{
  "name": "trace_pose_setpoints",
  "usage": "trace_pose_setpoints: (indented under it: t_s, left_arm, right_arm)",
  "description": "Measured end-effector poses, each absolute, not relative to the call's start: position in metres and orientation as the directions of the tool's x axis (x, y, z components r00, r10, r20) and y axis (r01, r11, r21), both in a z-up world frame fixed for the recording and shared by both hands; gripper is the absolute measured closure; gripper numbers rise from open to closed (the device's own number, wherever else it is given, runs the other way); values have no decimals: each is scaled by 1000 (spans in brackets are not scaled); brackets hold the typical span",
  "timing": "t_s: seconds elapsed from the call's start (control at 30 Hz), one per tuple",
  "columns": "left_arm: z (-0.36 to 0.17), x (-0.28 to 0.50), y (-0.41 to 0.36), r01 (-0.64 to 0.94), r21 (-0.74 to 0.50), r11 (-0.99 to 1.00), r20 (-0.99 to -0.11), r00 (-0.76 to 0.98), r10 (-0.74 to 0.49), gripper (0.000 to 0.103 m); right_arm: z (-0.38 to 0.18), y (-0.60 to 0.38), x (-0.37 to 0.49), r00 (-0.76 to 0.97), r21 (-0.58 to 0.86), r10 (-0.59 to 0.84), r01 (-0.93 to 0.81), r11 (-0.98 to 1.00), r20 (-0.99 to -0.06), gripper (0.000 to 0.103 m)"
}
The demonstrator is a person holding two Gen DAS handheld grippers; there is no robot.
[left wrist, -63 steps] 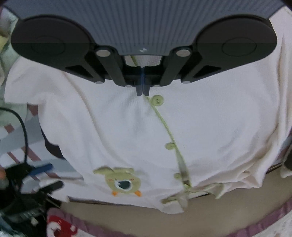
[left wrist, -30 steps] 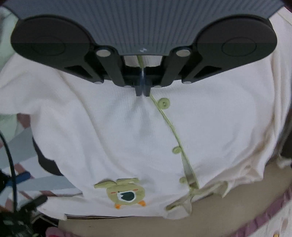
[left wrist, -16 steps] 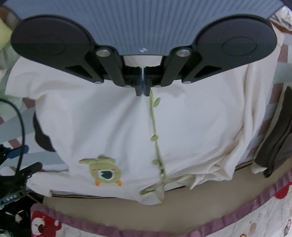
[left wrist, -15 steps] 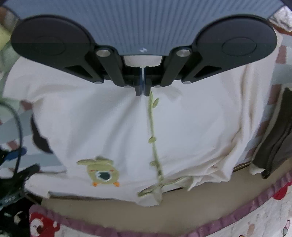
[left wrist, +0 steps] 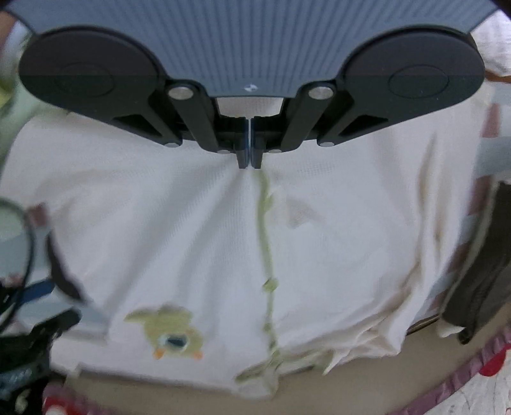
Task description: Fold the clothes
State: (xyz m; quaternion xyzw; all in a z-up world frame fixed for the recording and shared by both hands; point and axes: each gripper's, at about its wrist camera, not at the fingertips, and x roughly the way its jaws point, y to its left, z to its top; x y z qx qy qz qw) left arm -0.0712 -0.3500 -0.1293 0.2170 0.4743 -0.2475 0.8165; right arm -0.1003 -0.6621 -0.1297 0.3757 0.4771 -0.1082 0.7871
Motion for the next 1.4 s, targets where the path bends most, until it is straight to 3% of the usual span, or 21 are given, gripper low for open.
trace_pose_setpoints:
  t_s: [0.07,0.17,0.3,0.4,0.53,0.77,0.83,0.97,1.1,1.2,1.27,1.3,1.37,1.4]
  left_arm:
    - [-132,-65,-336,570,139,810,-896,421,-142,103]
    - [-125,-56,-313,539,-32,842,-906,340,-252,103]
    - [-110,-53,-314,552,27,833,-879,409,-243,97]
    - [-103,-39,-314,515,55,856,-873,440,-209,86]
    - [-86,-26,-292,421,29,907,-855,481,-196,53]
    - [-66,7,-230,301,74,951,-819,563,-115,49]
    - [-69,17,-209,255,72,964,-811,578,-92,40]
    - [-87,40,-190,219,103,970,-832,553,-37,39]
    - [-107,60,-195,302,58,951,-875,475,-98,29]
    - [-130,74,-204,314,51,948,-902,421,-91,28]
    - [-151,80,-215,335,159,929,-892,453,-10,29]
    - [-159,80,-220,316,224,922,-884,463,56,33]
    - [-166,83,-220,303,248,920,-872,483,76,45]
    - [-163,84,-219,308,237,921,-866,497,57,67]
  right_arm:
    - [-129,-655,-96,513,469,178,520,714,-840,40]
    - [-127,-646,-91,510,457,178,495,739,-841,40]
    - [-124,-638,-87,509,440,175,462,770,-843,40]
    - [-119,-627,-87,534,431,174,404,807,-827,40]
    - [-111,-604,-90,614,424,202,239,873,-763,40]
    - [-101,-571,-87,745,371,226,31,928,-627,40]
    - [-105,-561,-78,769,314,179,30,949,-614,39]
    - [-125,-559,-37,769,323,152,74,943,-621,39]
    - [-137,-555,-27,724,348,164,111,931,-670,39]
    - [-139,-547,-30,715,314,161,86,946,-681,39]
    - [-141,-542,-30,710,301,162,74,951,-685,39]
    - [-142,-539,-29,708,299,169,63,952,-686,39]
    - [-145,-534,-28,694,278,175,38,960,-698,39]
    - [-148,-530,-26,684,256,171,23,966,-709,39]
